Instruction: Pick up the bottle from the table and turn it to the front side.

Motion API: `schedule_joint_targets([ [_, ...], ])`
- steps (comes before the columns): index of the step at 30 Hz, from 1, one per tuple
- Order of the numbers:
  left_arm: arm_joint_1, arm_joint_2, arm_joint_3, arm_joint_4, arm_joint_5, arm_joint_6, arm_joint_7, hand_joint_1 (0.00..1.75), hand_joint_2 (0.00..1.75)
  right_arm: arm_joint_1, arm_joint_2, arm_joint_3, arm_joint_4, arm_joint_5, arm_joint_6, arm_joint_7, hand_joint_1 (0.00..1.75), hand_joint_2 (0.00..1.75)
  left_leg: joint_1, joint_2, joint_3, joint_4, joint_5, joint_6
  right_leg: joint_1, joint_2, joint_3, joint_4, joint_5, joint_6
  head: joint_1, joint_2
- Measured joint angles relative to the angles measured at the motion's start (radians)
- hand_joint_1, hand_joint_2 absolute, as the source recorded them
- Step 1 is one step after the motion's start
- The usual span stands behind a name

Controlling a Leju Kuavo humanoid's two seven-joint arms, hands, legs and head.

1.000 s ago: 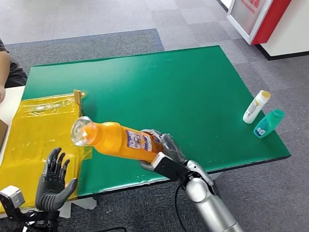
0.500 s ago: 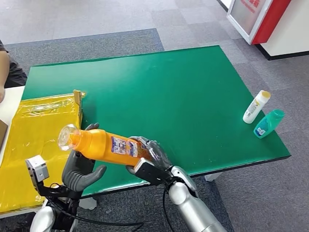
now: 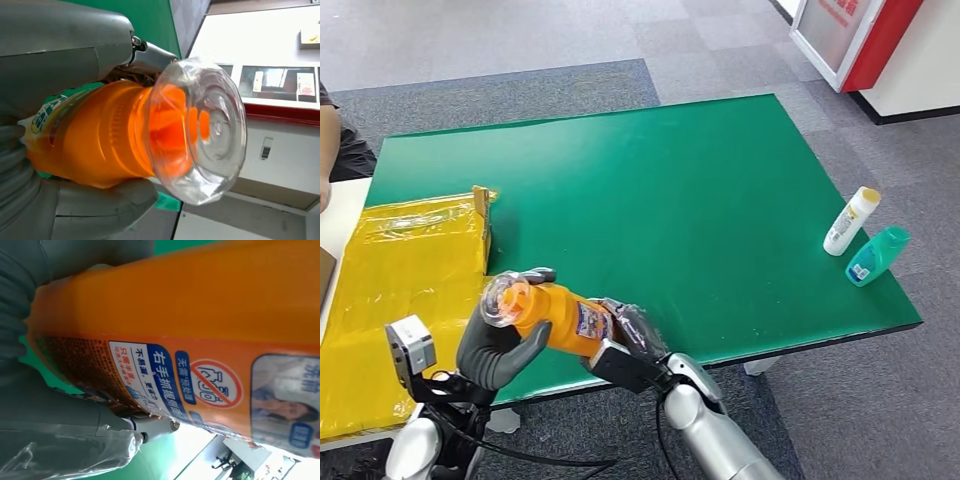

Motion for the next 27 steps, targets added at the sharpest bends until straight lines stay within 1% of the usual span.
schedule_joint_targets([
  [2,0.000,0.002,-0.001,-0.003,-0.008,0.004,-0.001,1.75,1.75,0.000,0.002,0.000,0.007,0.001,0.000,0.000,1.75,1.75,0.000,0.000,0.000,0.000,0.000,0.000,0.000,0.000,0.000,0.000,0.000,0.000,0.000,0.000],
  [3,-0.001,0.003,-0.002,-0.005,-0.011,0.007,-0.001,1.75,1.75,0.001,0.003,0.000,0.010,0.002,0.001,0.000,1.64,1.75,0.000,0.000,0.000,0.000,0.000,0.000,0.000,0.000,0.000,0.000,0.000,0.000,0.000,0.000],
  [6,-0.001,0.006,-0.002,-0.007,-0.022,0.012,-0.001,1.75,1.75,0.002,0.003,0.001,0.019,0.004,0.001,0.000,0.35,1.75,0.000,0.000,0.000,0.000,0.000,0.000,0.000,0.000,0.000,0.000,0.000,0.000,0.000,0.000],
  [7,-0.001,0.006,-0.002,-0.008,-0.026,0.014,-0.001,1.75,1.75,0.003,0.003,0.000,0.020,0.005,0.001,0.001,0.02,1.75,0.000,0.000,0.000,0.000,0.000,0.000,0.000,0.000,0.000,0.000,0.000,0.000,0.000,0.000],
  [10,-0.001,0.007,-0.006,-0.014,-0.052,0.027,-0.001,1.75,1.75,0.003,0.004,0.000,0.021,0.006,-0.001,0.005,0.00,1.75,0.000,0.000,0.000,0.000,0.000,0.000,0.000,0.000,0.000,0.000,0.000,0.000,0.000,0.000],
  [13,-0.001,0.007,-0.008,-0.029,-0.115,0.055,-0.002,1.75,1.75,0.004,0.004,-0.004,0.018,0.000,-0.004,0.013,0.00,1.75,0.000,0.000,0.000,0.000,0.000,0.000,0.000,0.000,0.000,0.000,0.000,0.000,0.000,0.000],
  [21,-0.003,0.007,-0.007,-0.101,-0.355,0.163,-0.009,1.75,1.75,0.018,0.003,-0.045,-0.028,-0.012,-0.005,0.029,0.00,1.75,0.000,0.000,0.000,0.000,0.000,0.000,0.000,0.000,0.000,0.000,0.000,0.000,0.000,0.000],
  [25,-0.023,0.020,-0.006,-0.134,-0.499,0.216,0.011,1.75,1.75,0.028,0.004,-0.065,-0.056,-0.013,0.000,0.033,0.00,1.75,0.000,0.000,0.000,0.000,0.000,0.000,0.000,0.000,0.000,0.000,0.000,0.000,0.000,0.000],
  [27,-0.038,0.033,-0.006,-0.143,-0.559,0.226,0.037,1.75,1.75,0.033,0.004,-0.074,-0.067,-0.013,0.002,0.034,0.00,1.75,0.000,0.000,0.000,0.000,0.000,0.000,0.000,0.000,0.000,0.000,0.000,0.000,0.000,0.000],
])
